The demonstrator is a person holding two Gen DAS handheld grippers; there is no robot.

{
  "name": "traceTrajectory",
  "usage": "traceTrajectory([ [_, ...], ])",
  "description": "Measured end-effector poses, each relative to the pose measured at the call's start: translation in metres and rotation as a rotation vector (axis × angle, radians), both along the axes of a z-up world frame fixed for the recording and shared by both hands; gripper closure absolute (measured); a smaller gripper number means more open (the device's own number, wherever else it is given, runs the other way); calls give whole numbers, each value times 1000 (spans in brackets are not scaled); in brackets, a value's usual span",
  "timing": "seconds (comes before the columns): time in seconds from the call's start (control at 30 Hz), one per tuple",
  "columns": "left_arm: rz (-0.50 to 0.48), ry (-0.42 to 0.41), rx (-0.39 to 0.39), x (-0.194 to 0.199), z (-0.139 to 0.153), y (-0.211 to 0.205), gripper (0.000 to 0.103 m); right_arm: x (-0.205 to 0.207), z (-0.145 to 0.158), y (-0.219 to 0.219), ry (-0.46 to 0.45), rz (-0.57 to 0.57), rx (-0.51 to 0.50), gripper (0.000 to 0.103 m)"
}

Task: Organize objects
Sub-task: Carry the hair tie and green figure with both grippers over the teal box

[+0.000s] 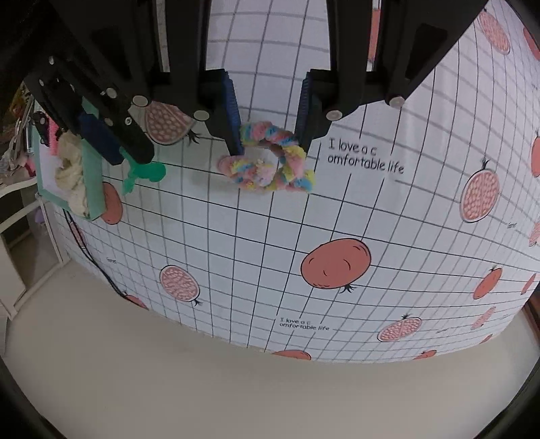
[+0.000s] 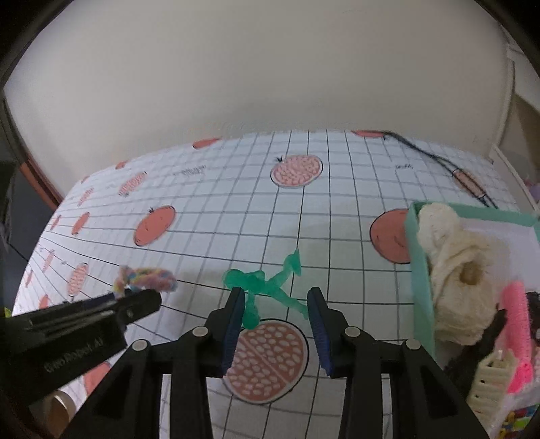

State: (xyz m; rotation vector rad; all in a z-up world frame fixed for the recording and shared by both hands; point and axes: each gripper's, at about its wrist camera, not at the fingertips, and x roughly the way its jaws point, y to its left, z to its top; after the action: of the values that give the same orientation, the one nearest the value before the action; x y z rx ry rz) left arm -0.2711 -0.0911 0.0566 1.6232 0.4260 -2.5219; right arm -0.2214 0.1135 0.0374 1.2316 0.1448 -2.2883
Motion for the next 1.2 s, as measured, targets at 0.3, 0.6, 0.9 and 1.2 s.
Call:
traceTrajectory([
  [0.3,8,59,-8,17,44,25,71,16,48,28,63,-4,-15,62],
  [0.6,-21,118,-34,25,79,59,71,20,79,69,113,-46,-40,62],
  [0.9,-67,152,-58,18,88,99,71,10,90,114,142,-103,-41,62],
  [1.2,-197,218,-55,4,85,160,71,-13,84,175,135,-220,-19,62],
])
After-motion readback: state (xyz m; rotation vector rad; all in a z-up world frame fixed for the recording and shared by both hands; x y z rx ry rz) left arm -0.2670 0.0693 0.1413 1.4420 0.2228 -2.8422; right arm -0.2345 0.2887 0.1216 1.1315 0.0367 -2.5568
